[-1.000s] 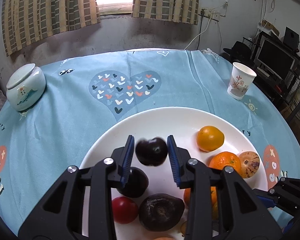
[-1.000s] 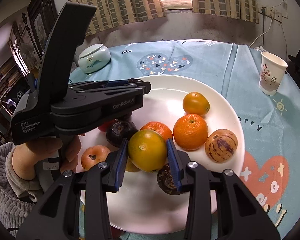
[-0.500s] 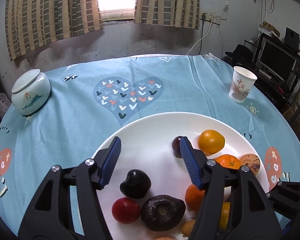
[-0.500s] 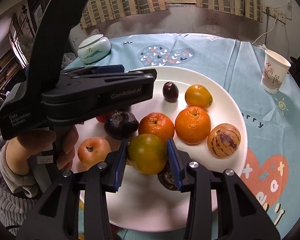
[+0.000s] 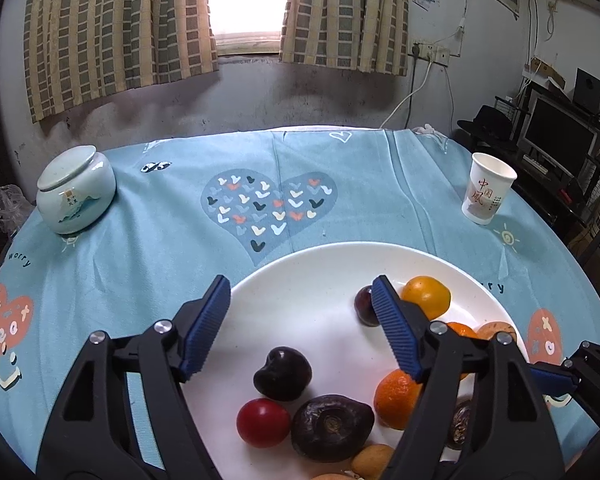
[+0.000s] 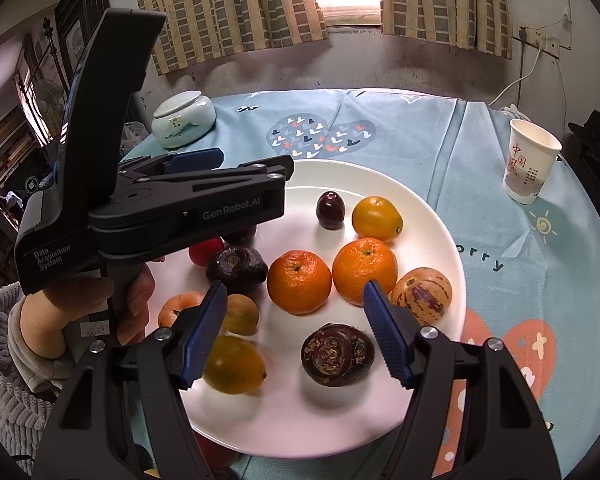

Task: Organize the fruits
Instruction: 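Lower the plum onto the plate and open the left tool while the right releases the tomato, then withdraw both open tools from the plate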

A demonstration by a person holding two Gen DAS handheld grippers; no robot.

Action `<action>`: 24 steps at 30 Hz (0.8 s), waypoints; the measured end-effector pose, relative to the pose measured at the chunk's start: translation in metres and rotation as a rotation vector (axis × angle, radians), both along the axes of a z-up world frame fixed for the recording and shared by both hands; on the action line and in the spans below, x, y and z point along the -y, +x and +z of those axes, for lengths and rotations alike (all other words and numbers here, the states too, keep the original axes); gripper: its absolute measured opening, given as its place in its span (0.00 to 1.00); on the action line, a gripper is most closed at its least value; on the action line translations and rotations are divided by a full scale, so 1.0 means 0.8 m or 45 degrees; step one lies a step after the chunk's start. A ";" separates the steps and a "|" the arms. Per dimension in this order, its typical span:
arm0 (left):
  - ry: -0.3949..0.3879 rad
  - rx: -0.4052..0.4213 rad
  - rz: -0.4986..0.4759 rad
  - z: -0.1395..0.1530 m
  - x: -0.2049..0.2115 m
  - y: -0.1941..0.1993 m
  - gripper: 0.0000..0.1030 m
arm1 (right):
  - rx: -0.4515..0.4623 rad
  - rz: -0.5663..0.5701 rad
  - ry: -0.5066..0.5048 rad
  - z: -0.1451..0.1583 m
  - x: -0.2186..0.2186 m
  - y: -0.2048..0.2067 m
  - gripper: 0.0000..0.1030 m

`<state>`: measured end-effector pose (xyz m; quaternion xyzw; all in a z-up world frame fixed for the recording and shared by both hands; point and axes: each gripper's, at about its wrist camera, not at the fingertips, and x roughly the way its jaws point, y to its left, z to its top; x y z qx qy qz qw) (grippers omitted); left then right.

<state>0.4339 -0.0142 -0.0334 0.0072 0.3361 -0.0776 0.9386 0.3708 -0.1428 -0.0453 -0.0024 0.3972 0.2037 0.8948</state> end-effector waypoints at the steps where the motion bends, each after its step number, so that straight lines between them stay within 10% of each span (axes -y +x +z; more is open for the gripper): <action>1: 0.000 0.005 0.001 0.002 -0.001 -0.001 0.75 | 0.001 0.001 0.002 0.001 0.000 0.000 0.69; 15: 0.035 0.058 0.048 0.027 -0.013 -0.061 0.86 | 0.039 -0.046 0.077 0.021 0.020 -0.043 0.71; 19: 0.016 0.082 0.056 0.042 -0.015 -0.092 0.89 | 0.052 -0.151 0.176 0.012 0.054 -0.075 0.96; 24: 0.063 0.088 0.062 0.038 -0.022 -0.151 0.91 | 0.006 -0.195 0.214 -0.005 0.072 -0.110 0.96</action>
